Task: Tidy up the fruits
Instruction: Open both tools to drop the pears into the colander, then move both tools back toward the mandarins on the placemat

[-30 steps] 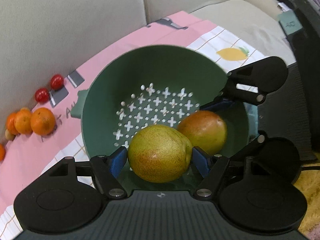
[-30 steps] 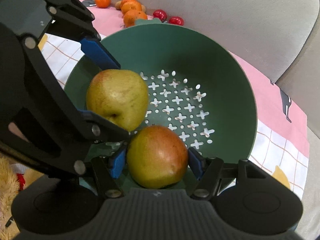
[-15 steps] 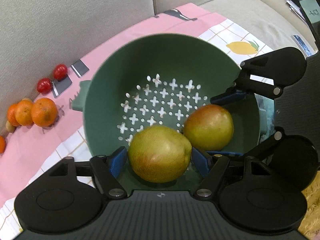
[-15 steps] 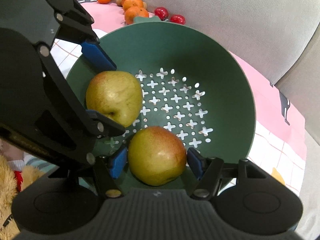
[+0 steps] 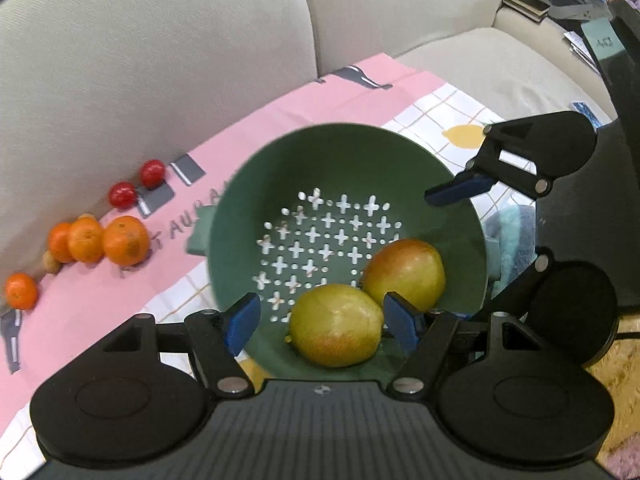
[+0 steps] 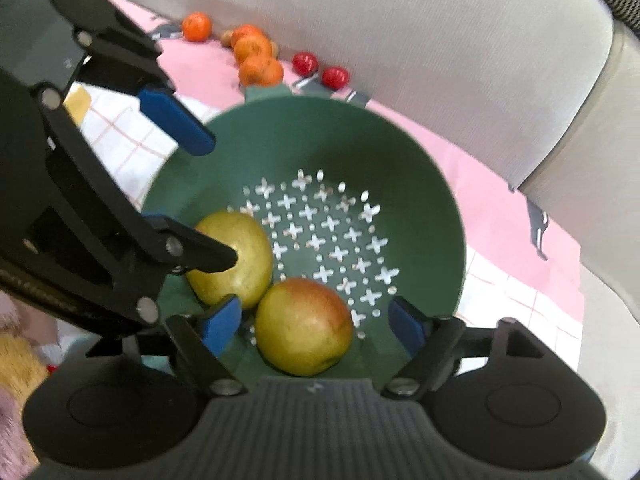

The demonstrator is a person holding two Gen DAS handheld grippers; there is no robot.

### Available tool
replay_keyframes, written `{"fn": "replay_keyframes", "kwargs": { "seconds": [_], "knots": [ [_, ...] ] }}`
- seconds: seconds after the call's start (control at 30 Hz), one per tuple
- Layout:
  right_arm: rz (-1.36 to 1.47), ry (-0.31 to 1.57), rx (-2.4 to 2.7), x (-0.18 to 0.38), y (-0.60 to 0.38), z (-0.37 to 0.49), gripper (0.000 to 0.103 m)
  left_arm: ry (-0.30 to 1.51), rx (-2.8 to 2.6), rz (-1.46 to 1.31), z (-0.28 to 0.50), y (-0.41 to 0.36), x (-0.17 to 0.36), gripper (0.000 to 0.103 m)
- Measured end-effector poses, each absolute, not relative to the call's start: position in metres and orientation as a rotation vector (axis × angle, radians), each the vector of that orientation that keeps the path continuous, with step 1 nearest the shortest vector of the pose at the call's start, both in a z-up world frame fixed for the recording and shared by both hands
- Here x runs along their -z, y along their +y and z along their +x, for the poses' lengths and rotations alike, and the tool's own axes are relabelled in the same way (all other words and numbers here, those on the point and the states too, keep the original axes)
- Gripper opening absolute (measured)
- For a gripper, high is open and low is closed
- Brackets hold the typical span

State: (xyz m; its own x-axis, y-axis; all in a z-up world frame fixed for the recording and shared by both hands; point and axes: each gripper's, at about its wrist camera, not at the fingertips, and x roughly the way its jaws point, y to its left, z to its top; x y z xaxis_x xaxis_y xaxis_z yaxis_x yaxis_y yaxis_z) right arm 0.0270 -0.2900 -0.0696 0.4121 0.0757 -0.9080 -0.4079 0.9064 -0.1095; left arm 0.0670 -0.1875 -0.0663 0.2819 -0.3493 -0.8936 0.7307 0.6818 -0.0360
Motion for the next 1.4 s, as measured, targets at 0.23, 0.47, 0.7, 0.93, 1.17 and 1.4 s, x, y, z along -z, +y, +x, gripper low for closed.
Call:
{"fn": "replay_keyframes", "kwargs": {
  "seconds": [0.23,0.47,0.7,0.93,1.17,1.4],
  "knots": [
    [-0.265,1.045,-0.29,0.052,-0.273,0.03,0.086,0.986,0.707,0.371,0.061,-0.157,0.041,0.082],
    [-0.115,0.87,-0.172,0.029,-0.257,0.032,0.088,0.906,0.584,0.279,0.067,-0.112,0.019,0.083],
    [0.021,0.816,-0.116,0.02,-0.24,0.049,0.088,0.814,0.471,0.13,0.082,-0.058,0.0,0.083],
    [0.045,0.813,-0.112,0.027,-0.21,0.063,0.088,0.786,0.417,0.026,0.096,-0.017,0.002,0.083],
    [-0.048,0.821,-0.163,0.04,-0.186,0.077,0.087,0.822,0.399,-0.058,0.11,0.005,0.021,0.082],
    [-0.063,0.83,-0.208,0.053,-0.18,0.097,0.073,0.825,0.401,-0.104,0.127,0.014,0.038,0.082]
  ]
}}
